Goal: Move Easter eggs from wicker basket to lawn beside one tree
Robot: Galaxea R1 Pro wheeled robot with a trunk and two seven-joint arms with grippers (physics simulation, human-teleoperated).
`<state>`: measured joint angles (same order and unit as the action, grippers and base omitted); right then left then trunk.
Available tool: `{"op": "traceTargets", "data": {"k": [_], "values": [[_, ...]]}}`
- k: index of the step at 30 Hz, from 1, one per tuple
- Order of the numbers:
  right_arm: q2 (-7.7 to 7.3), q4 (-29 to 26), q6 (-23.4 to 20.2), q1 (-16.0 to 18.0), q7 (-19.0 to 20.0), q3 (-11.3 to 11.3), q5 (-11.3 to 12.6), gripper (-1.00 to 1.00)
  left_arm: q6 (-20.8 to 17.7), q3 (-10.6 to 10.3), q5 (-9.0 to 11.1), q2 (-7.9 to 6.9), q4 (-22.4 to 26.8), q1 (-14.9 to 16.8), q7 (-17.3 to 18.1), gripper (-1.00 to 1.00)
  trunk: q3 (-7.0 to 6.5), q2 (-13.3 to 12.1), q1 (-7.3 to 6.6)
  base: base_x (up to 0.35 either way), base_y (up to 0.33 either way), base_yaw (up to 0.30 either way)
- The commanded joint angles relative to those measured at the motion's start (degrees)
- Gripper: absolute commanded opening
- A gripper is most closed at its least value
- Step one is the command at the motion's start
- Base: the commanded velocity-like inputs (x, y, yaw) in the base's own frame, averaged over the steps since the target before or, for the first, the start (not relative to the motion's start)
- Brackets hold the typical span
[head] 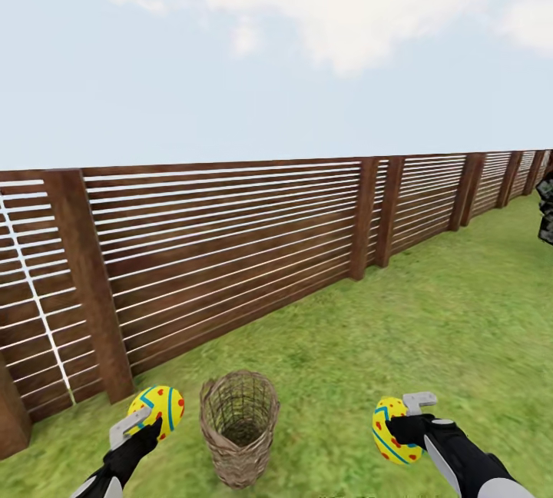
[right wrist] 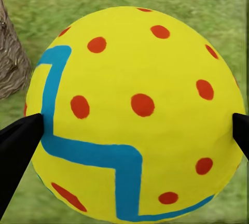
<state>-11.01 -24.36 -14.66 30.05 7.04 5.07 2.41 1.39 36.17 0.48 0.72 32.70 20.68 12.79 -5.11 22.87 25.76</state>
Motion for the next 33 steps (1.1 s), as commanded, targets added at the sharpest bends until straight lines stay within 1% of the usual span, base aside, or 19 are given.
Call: {"op": "traceTargets", "data": {"k": [1,18,28,33], "values": [[-0.11,-0.1,-0.3,0.0,0.0,0.4,0.2,-1.0,0.0,0.5,0.0,0.07,0.0,0.0,0.5,-1.0,0.03,0.0,0.02,0.0,0.0,-0.253],[-0.15,-0.1,-0.4,0.0,0.0,0.3,0.3,-1.0,0.0,0.4,0.0,0.04,-0.3,0.0,0.5,-1.0,0.03,0.0,0.02,-0.004,0.0,-0.265],[-0.15,-0.1,0.0,0.0,0.0,0.3,0.3,-1.0,-0.2,0.4,0.0,-0.01,-0.4,0.0,0.6,-1.0,0.03,0.0,0.02,-0.318,0.0,-0.024],[-0.06,-0.1,-0.3,0.0,0.0,0.3,0.3,-1.0,-0.2,0.4,0.0,-0.02,-0.4,0.1,0.6,-1.0,0.03,0.0,0.02,-0.34,0.101,-0.241]]}}
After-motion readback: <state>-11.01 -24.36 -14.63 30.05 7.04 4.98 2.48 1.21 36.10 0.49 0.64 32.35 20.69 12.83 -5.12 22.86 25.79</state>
